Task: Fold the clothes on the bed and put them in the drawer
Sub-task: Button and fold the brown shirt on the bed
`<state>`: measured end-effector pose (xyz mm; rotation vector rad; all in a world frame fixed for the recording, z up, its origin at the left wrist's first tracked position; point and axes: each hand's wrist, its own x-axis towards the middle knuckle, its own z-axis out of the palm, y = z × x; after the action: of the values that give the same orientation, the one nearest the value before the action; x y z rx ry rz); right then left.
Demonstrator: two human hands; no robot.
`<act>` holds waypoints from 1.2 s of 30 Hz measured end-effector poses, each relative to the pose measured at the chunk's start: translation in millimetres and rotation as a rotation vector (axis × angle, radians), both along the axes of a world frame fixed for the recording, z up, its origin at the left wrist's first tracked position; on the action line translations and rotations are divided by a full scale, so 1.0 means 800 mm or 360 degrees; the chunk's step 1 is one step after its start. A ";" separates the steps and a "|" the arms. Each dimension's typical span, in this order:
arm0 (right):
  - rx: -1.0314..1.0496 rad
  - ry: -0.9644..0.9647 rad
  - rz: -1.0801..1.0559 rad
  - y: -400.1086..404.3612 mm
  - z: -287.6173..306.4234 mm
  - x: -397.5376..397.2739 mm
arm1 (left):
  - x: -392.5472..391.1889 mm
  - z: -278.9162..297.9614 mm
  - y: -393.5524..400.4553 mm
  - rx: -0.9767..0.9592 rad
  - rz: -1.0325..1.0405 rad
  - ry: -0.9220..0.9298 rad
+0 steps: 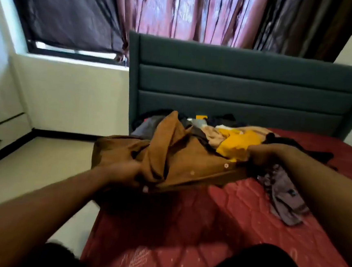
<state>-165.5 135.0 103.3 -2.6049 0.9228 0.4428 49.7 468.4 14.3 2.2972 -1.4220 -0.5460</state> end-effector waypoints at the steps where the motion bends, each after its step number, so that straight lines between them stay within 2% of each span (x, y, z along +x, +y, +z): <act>1: 0.0156 0.0163 0.0022 0.013 -0.036 -0.001 | -0.015 -0.049 0.010 0.0286 -0.0092 0.0042; 3: -0.0052 0.0135 0.0283 0.045 -0.096 0.001 | -0.050 -0.124 0.024 0.0766 -0.0212 0.0087; 5: -0.0242 -0.0085 0.0319 0.068 -0.161 0.008 | -0.072 -0.169 0.036 0.0907 -0.0118 0.0261; 6: -0.0405 -0.0143 0.0337 0.081 -0.185 0.013 | -0.078 -0.179 0.038 0.0807 -0.0001 0.0353; 8: -0.0852 -0.0160 0.0500 0.093 -0.223 0.020 | -0.074 -0.189 0.031 0.0390 0.0278 0.0329; 9: -0.0870 -0.0244 0.0601 0.099 -0.244 0.023 | -0.072 -0.194 0.025 0.0183 0.0488 0.0325; 10: -0.0707 -0.0355 0.0643 0.113 -0.257 0.025 | -0.070 -0.198 0.018 0.0013 0.0676 0.0336; 12: -0.0232 -0.0532 0.0726 0.151 -0.286 0.029 | -0.071 -0.210 0.005 -0.0069 0.0942 0.0569; 14: 0.0127 -0.0464 0.0836 0.184 -0.314 0.030 | -0.081 -0.227 -0.006 0.0023 0.1007 0.0764; 15: 0.0202 -0.0363 0.0898 0.192 -0.325 0.029 | -0.083 -0.237 -0.010 0.0022 0.1013 0.0744; 17: 0.0165 -0.0163 0.1010 0.199 -0.337 0.031 | -0.087 -0.259 -0.015 -0.0195 0.1033 0.0696; 21: 0.0052 -0.0066 0.1074 0.196 -0.343 0.037 | -0.113 -0.267 -0.021 -0.1015 0.1313 0.1018; 23: 0.0044 0.0044 0.1110 0.194 -0.343 0.035 | -0.122 -0.264 -0.020 -0.1174 0.1392 0.1119; 27: 0.0031 0.0095 0.1213 0.190 -0.345 0.031 | -0.134 -0.284 -0.017 -0.1080 0.1204 0.0901; 30: 0.0062 0.0057 0.1144 0.190 -0.342 0.023 | -0.141 -0.299 -0.017 -0.0917 0.0981 0.0675; 36: -0.0156 0.0095 0.1158 0.195 -0.337 0.014 | -0.155 -0.302 -0.011 -0.0718 0.0592 0.0140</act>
<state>-154.1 290.9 -166.1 -2.9681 -0.0320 0.6618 -74.2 459.3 -227.6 2.0639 -0.9252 -0.1846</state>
